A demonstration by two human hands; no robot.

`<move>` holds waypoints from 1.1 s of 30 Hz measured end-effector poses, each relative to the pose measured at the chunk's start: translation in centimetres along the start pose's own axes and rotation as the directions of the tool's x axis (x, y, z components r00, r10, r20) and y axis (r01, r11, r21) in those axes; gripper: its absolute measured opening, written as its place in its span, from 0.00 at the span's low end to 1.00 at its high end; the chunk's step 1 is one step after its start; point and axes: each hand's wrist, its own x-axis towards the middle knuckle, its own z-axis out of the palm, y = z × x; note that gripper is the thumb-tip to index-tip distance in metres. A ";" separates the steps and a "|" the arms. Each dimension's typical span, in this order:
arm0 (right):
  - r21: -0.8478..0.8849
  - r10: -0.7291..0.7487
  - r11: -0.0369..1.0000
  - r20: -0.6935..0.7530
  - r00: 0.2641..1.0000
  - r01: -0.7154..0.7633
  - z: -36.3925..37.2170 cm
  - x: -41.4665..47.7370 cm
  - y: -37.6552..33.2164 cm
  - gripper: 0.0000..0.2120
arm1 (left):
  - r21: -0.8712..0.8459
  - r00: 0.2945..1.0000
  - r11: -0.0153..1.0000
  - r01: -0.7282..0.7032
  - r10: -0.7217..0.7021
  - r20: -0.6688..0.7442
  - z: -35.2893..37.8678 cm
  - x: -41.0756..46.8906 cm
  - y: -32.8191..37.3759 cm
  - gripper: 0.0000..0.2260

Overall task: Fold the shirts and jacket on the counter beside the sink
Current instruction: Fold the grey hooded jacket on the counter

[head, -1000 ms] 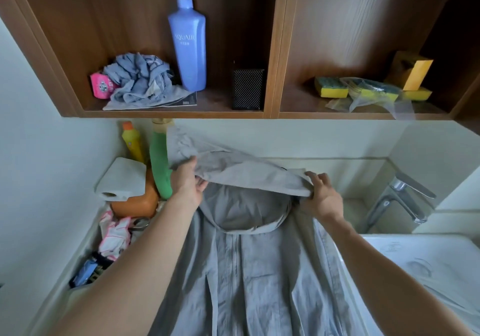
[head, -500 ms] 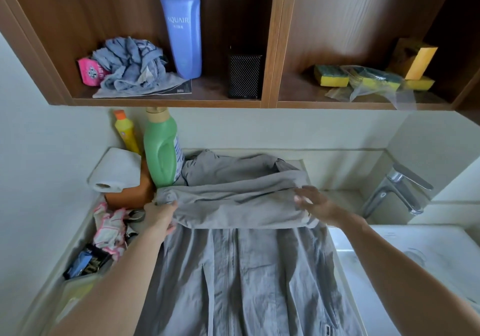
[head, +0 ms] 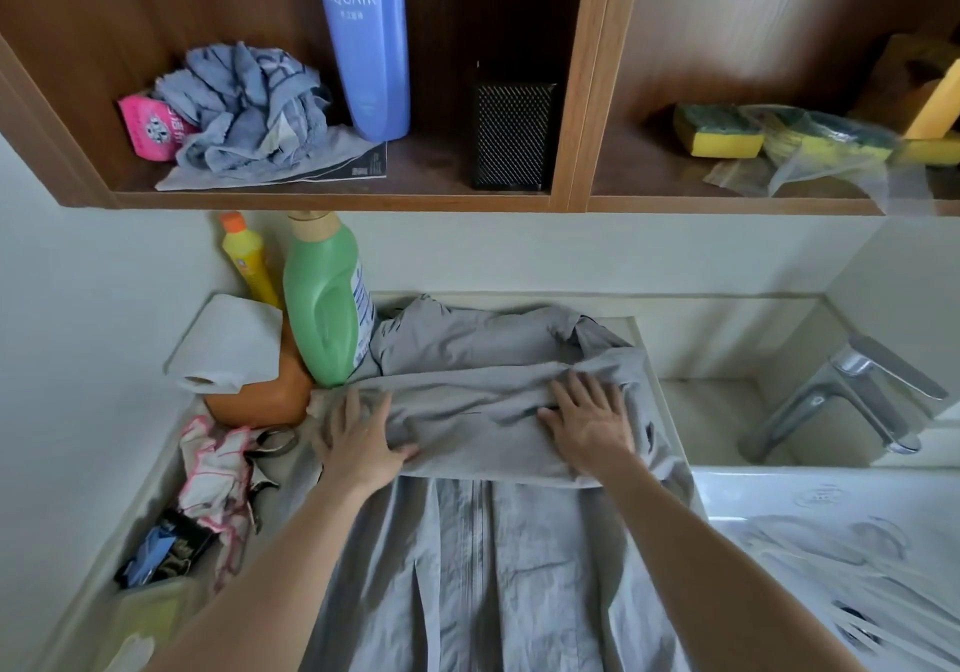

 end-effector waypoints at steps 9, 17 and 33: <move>0.053 0.207 0.978 -0.071 0.976 -0.204 3.8 0.8 7.4 0.35 | 0.163 0.992 0.987 -0.009 -0.012 0.128 4.4 1.9 -0.8 0.45; 0.073 0.012 0.997 -0.196 0.981 0.002 2.5 1.4 1.4 0.33 | 0.103 0.982 0.995 -0.007 -0.013 0.189 2.9 2.3 -1.4 0.54; 0.161 -0.410 0.889 -0.143 0.901 0.430 -1.4 -2.0 -8.7 0.20 | 0.014 0.992 0.997 0.079 -0.080 0.098 -1.9 -4.7 -5.0 0.43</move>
